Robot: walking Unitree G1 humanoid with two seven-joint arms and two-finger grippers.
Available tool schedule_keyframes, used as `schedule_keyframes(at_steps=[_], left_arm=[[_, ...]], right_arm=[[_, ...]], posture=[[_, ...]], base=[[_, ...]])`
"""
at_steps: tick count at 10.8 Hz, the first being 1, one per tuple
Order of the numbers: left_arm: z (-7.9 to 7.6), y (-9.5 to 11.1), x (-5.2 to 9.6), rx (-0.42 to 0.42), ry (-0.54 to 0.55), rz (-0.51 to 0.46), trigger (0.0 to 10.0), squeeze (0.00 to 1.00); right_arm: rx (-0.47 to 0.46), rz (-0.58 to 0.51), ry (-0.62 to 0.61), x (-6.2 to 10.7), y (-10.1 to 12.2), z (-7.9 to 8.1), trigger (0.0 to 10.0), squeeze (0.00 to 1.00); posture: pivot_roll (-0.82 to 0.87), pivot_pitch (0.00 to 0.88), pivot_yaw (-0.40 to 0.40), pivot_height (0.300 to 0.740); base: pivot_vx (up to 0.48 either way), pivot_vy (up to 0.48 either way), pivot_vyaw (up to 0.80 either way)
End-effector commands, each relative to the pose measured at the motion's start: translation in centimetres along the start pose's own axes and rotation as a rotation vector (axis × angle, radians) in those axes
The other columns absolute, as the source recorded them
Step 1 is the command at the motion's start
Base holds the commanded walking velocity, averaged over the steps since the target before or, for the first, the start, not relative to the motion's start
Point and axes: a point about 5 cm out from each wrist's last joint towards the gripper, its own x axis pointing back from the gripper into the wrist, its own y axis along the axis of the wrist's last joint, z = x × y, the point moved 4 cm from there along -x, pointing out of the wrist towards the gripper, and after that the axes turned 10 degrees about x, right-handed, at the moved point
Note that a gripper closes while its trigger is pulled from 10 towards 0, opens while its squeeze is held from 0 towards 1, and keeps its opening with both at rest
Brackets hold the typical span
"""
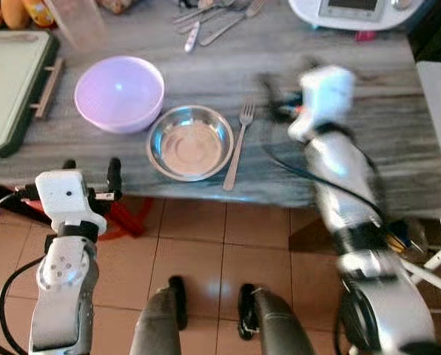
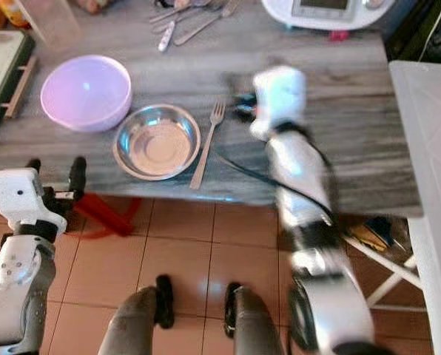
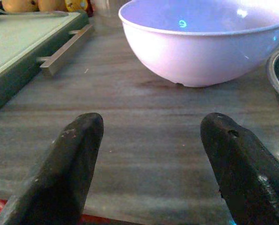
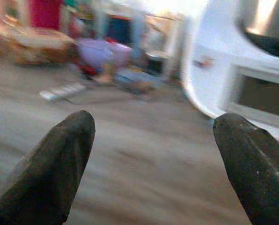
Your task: Setting the table
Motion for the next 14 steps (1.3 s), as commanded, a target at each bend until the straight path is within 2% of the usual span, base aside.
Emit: schedule_keyframes(at_steps=[1,2,3,4,5,8,11,13,14], left_arm=[[0.4,-0.5,0.2,0.0,-0.004,0.021,10.0,0.0],[0.3,-0.5,0.2,0.0,-0.015,0.021,10.0,0.0],[0.5,-0.4,-0.2,-0.01,-0.02,0.017,10.0,0.0],[0.5,-0.3,-0.2,-0.012,-0.021,0.017,10.0,0.0],[0.6,-0.3,-0.1,-0.015,-0.025,0.018,10.0,0.0],[0.7,-0.2,0.4,-0.027,-0.033,0.03,10.0,0.0],[0.8,-0.2,0.7,-0.032,-0.038,0.04,10.0,0.0],[0.7,-0.3,0.6,-0.031,-0.041,0.047,10.0,0.0],[0.6,-0.4,0.6,-0.03,-0.044,0.05,10.0,0.0]], right_arm=[[0.011,0.067,-0.043,1.0,-1.1,-0.8,10.0,0.0],[-0.005,0.121,-0.058,1.6,-2.2,-1.0,10.0,0.0],[-0.041,0.249,-0.039,2.2,-4.3,-0.9,10.0,0.0],[-0.02,0.308,0.005,2.3,-5.3,-0.5,10.0,0.0],[-0.053,0.389,0.073,2.3,-6.6,0.3,10.0,0.0],[-0.06,0.428,0.215,0.3,-6.2,1.9,10.0,0.0],[-0.096,0.39,0.362,-1.0,-4.7,4.1,10.0,0.0],[-0.12,0.385,0.413,-1.7,-4.0,4.4,10.0,0.0],[-0.107,0.4,0.422,-2.1,-3.9,3.8,10.0,0.0]], posture=[[0.01,0.28,0.014,0.74],[0.01,0.28,0.015,0.74],[0.01,0.281,0.019,0.74],[0.01,0.284,0.022,0.74],[0.02,0.289,0.024,0.74],[0.04,0.311,0.033,0.74],[0.04,0.322,0.034,0.74],[0.04,0.322,0.033,0.74],[0.04,0.322,0.032,0.74]], base=[[0.0,0.0,0.0],[0.0,0.0,0.0],[0.0,0.0,0.0],[0.0,0.0,0.0],[0.0,0.0,0.0],[0.0,0.0,0.0],[0.0,0.0,0.0],[0.0,0.0,0.0],[0.0,0.0,0.0]])
